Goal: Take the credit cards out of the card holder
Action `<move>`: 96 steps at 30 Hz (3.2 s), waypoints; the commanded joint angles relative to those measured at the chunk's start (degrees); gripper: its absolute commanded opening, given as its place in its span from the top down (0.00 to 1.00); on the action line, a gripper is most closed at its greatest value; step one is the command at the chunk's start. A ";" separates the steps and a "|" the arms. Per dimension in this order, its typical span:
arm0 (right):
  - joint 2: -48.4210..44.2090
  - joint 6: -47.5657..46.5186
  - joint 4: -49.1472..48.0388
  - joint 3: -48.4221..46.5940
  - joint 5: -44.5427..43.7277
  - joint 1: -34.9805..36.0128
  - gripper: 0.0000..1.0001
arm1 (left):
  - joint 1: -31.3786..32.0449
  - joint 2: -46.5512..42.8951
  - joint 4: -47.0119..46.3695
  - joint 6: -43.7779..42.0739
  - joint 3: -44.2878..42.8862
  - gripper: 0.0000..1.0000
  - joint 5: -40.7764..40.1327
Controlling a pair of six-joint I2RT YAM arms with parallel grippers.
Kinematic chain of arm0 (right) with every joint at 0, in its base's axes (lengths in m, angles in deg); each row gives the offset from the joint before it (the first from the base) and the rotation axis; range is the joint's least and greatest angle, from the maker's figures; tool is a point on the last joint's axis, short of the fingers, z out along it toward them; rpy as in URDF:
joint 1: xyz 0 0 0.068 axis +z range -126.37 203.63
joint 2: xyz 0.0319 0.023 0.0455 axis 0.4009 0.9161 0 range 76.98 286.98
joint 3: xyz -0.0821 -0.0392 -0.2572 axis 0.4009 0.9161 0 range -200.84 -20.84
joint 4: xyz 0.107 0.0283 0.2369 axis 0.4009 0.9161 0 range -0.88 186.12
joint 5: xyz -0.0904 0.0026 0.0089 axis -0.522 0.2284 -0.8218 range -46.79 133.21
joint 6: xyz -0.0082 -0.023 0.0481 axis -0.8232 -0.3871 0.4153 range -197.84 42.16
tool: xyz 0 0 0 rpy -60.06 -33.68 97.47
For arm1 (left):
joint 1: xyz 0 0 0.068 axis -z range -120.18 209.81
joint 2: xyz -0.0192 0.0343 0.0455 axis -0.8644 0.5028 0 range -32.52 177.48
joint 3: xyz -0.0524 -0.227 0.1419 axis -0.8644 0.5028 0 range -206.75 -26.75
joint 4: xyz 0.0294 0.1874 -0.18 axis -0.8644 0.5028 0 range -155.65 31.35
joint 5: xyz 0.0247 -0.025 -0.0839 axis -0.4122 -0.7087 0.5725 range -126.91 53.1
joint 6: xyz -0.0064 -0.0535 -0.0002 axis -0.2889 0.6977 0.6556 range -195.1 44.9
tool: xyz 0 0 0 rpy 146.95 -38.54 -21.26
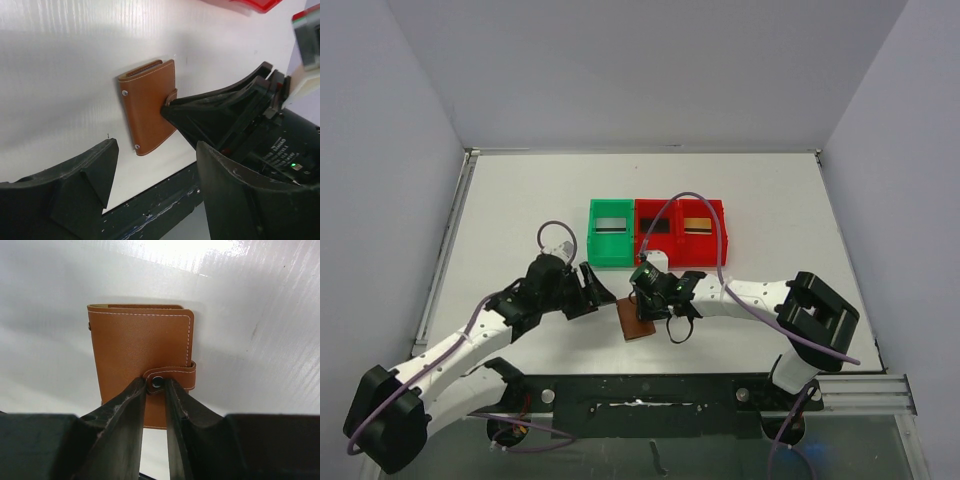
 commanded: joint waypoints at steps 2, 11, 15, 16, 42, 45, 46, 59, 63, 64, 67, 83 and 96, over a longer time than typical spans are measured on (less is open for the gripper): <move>-1.08 2.13 -0.36 1.07 -0.04 -0.79 0.78 | 4.30 3.52 -10.42 5.21 2.32 0.39 -2.92; -1.64 2.96 -2.54 3.89 0.51 -2.38 0.78 | 8.08 10.69 -19.99 10.28 6.23 0.46 -4.63; -2.00 3.33 -4.50 5.37 1.48 -3.02 0.78 | 8.85 13.31 -29.94 14.28 10.82 0.52 -3.30; -2.00 3.38 -4.95 5.61 1.77 -3.21 0.78 | 8.86 14.27 -32.73 15.49 12.05 0.53 -2.75; -4.20 3.56 -5.69 6.90 3.06 -5.78 0.89 | 8.99 20.52 -36.76 16.58 12.32 1.00 -3.45; -8.00 4.40 -6.62 9.63 3.67 -8.52 0.91 | 8.86 19.40 -33.96 16.63 12.38 1.00 -5.21; -9.44 4.53 -7.28 11.26 4.38 -9.65 0.92 | 8.86 18.95 -33.10 16.75 12.46 1.00 -5.82; -18.39 0.46 -4.61 18.22 7.78 -18.78 0.63 | 8.07 15.36 -25.90 13.11 10.13 1.00 -7.18; -17.68 -1.96 -4.31 16.59 9.36 -18.63 0.49 | 8.07 15.93 -23.30 10.88 8.09 1.00 -7.04; -17.47 -2.71 -4.70 15.95 10.29 -18.46 0.46 | 8.08 16.14 -22.65 10.34 7.61 1.00 -7.03; -16.39 -4.39 -5.67 12.94 11.28 -16.37 0.36 | 8.13 16.48 -21.69 9.29 6.51 1.00 -6.87; 2.16 -4.33 3.33 -5.34 0.09 -6.53 0.37 | 8.16 16.16 -20.74 8.52 5.89 1.00 -5.92; -4.45 -2.36 -2.25 5.23 4.91 -11.14 0.81 | 8.16 17.39 -20.95 8.06 5.74 1.00 -6.16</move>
